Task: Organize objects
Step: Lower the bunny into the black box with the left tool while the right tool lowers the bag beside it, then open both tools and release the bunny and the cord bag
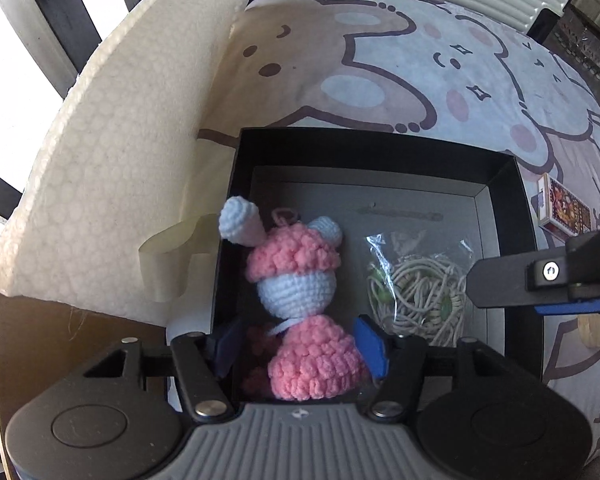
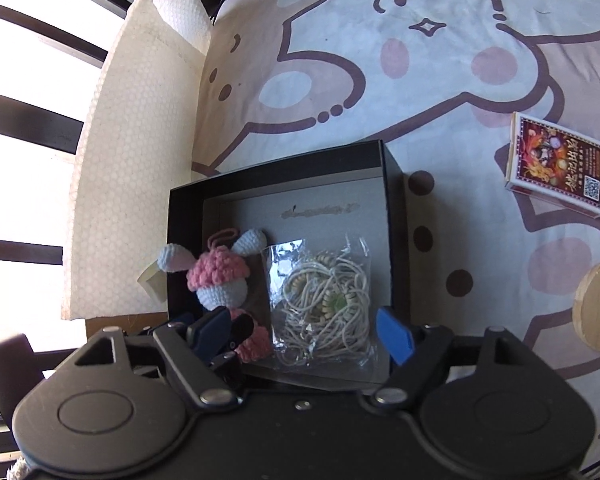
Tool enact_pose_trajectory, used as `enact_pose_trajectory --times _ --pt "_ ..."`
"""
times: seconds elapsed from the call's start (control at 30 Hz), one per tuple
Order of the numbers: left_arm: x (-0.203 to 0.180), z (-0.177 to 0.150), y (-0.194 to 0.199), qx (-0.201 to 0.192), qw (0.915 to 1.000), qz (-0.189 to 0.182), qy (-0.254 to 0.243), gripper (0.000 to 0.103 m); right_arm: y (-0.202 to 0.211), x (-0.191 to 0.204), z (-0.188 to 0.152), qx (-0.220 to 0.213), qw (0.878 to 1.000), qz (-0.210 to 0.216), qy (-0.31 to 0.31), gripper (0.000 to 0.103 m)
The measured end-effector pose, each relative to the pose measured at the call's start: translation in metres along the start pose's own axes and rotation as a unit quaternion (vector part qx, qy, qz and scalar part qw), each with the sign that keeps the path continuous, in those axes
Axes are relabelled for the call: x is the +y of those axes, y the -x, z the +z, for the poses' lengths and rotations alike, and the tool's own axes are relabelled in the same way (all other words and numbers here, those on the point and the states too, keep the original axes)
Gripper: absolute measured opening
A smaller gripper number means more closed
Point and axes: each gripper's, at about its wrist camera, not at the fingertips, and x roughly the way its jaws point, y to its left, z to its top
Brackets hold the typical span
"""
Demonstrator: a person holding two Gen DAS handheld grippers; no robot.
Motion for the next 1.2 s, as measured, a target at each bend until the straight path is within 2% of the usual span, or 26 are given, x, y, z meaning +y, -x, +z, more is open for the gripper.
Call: enact_pose_trajectory --times 0.13,0.17,0.27,0.4,0.47,0.53,0.57,0.63,0.7,0.87,1.2 --pt "-0.001 0.001 0.0 0.004 1.0 0.0 0.002 0.061 0.002 0.0 0.0 -0.003 1.0 0.002 0.002 0.08" --pt "-0.001 0.0 0.0 0.006 1.0 0.001 0.001 0.058 0.003 0.0 -0.001 -0.004 1.0 0.002 0.003 0.08" --pt "-0.002 0.0 -0.003 0.022 0.9997 -0.007 0.0 0.04 0.004 -0.001 -0.001 -0.006 1.0 0.003 0.004 0.08" --pt "-0.005 -0.003 -0.006 0.04 0.9991 -0.011 -0.005 0.04 0.005 -0.001 -0.001 -0.007 1.0 0.003 0.004 0.08" --pt "-0.006 -0.004 -0.006 0.036 0.9993 -0.008 -0.004 0.04 0.005 -0.001 -0.001 -0.009 1.0 0.003 0.004 0.08" --pt "-0.005 -0.006 -0.005 0.028 0.9996 -0.004 0.001 0.041 0.008 -0.002 -0.001 -0.011 1.0 0.003 0.005 0.08" --pt "-0.004 -0.006 -0.003 0.024 0.9997 0.001 0.002 0.046 0.009 -0.002 -0.001 -0.013 1.0 0.003 0.005 0.08" --pt "-0.003 -0.005 0.001 0.013 0.9998 0.014 0.005 0.063 0.011 -0.003 -0.002 -0.016 1.0 0.002 0.005 0.08" --pt "-0.003 -0.004 0.007 0.004 0.9999 0.011 0.01 0.072 0.015 -0.005 -0.003 -0.02 1.0 0.003 0.005 0.08" --pt "-0.007 -0.002 0.026 -0.02 0.9996 0.016 0.014 0.077 0.024 -0.004 -0.007 -0.033 0.999 -0.002 0.015 0.08" --pt "-0.007 -0.011 0.07 -0.07 0.9966 0.028 0.034 0.078 0.054 0.003 -0.021 -0.09 0.993 -0.018 0.074 0.08"
